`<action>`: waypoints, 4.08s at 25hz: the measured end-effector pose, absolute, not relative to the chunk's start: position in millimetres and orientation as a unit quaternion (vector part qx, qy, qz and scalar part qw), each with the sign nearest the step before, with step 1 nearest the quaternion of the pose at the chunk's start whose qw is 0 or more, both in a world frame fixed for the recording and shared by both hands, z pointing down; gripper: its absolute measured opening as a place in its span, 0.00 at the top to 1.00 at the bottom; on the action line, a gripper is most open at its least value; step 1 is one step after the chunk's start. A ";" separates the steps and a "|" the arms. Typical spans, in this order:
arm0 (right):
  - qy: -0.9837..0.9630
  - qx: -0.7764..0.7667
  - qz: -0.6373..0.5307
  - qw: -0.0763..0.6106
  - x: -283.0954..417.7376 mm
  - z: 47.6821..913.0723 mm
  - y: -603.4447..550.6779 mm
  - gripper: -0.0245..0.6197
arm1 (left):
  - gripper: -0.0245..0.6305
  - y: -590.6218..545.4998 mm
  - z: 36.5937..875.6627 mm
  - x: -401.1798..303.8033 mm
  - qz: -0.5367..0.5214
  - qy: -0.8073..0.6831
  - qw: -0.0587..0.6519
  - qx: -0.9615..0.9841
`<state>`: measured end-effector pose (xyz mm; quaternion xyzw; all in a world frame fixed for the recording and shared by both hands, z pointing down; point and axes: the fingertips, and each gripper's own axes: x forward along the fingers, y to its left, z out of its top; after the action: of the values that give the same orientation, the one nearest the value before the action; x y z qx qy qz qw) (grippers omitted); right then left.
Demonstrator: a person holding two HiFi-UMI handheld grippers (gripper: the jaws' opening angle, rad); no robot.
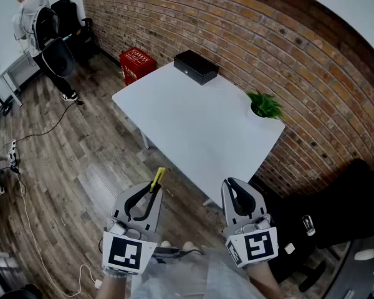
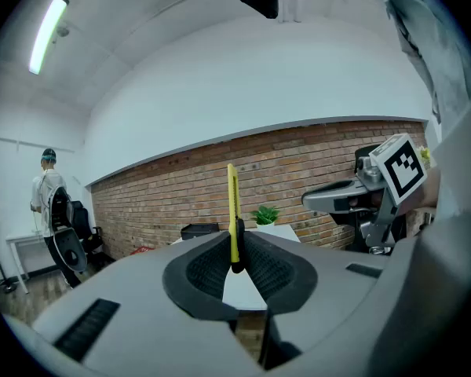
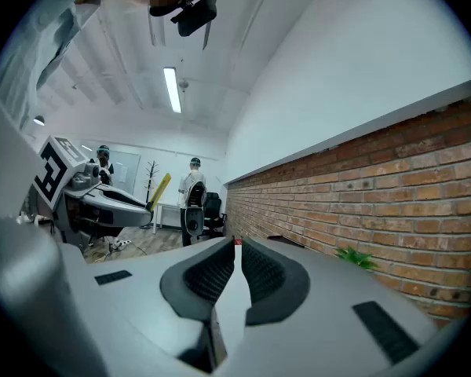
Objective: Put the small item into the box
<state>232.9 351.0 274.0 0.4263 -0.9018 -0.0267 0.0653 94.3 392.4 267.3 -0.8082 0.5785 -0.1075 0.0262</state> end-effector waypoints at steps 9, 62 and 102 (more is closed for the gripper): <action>-0.904 0.423 -0.029 0.065 235.9 274.9 355.0 0.87 | 0.87 399.8 266.2 97.7 -0.103 0.582 0.028 -0.806; -0.895 0.438 -0.066 0.053 114.2 256.1 188.5 0.87 | 0.87 244.2 258.4 -37.5 -0.097 0.583 0.068 -0.804; -0.871 0.483 -0.012 0.088 92.9 307.4 -22.9 0.87 | 0.87 10.1 275.8 -45.0 -0.117 0.519 0.064 -0.844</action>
<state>92.9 -22.9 307.4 0.4828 -0.8712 -0.0117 0.0879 -45.0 10.1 275.8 -0.8441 0.5193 -0.1167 0.0639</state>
